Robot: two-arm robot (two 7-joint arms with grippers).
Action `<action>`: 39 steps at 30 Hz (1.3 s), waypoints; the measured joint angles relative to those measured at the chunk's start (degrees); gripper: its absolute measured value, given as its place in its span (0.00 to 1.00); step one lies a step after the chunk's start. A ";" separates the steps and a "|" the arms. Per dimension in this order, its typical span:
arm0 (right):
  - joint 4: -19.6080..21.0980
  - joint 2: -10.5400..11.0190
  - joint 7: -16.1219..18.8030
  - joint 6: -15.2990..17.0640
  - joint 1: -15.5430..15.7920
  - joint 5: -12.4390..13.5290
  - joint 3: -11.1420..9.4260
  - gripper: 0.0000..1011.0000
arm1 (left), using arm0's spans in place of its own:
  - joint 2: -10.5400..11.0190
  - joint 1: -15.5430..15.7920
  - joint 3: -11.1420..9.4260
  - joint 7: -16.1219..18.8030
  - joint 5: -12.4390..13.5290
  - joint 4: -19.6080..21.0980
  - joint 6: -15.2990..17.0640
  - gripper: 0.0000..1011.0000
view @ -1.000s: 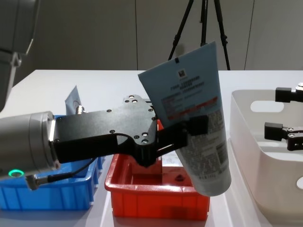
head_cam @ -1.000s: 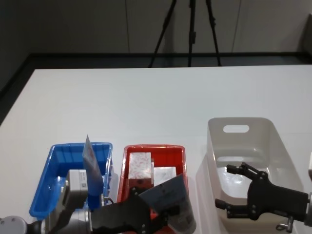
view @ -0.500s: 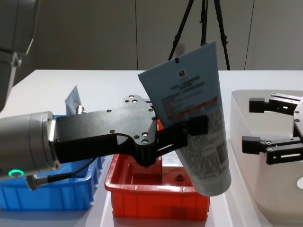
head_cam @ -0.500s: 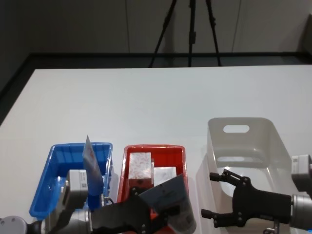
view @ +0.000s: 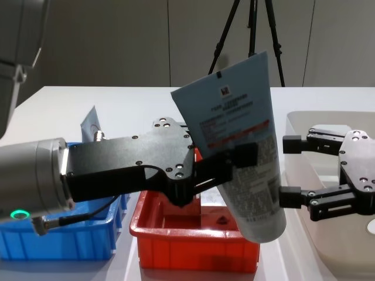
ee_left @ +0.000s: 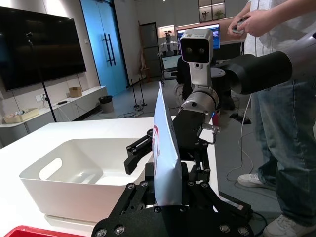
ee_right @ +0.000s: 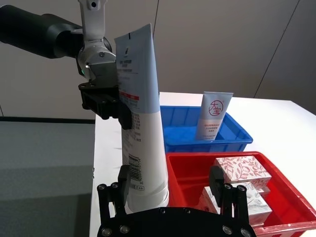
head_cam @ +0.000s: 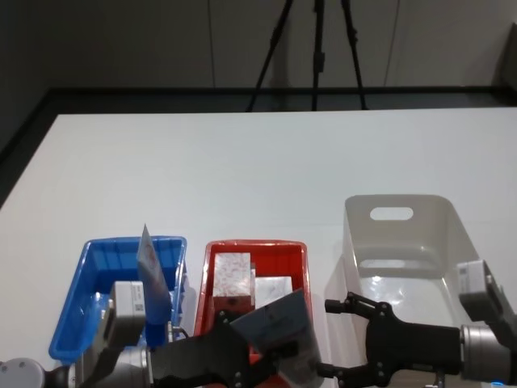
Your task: Bimanual collaborative sorting of washing and personal care products
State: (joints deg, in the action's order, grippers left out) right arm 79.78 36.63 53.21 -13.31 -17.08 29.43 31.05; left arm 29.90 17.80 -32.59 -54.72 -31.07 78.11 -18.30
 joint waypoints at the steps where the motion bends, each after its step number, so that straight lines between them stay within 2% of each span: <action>1: -0.18 -0.07 0.23 -0.05 -0.22 0.01 0.23 0.99 | 0.00 0.00 0.00 0.00 0.00 0.00 0.00 0.26; 20: -5.41 -3.40 3.27 -1.34 -4.83 0.26 4.66 0.99 | 0.00 0.00 0.00 0.00 0.00 0.00 0.00 0.26; 39: -9.60 -6.40 5.93 -3.00 -8.20 0.09 7.72 0.99 | 0.00 0.00 0.00 0.00 0.00 0.00 0.00 0.26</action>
State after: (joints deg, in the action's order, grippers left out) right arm 70.18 30.24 59.14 -16.31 -25.28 29.52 38.77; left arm 29.90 17.80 -32.58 -54.72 -31.07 78.11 -18.30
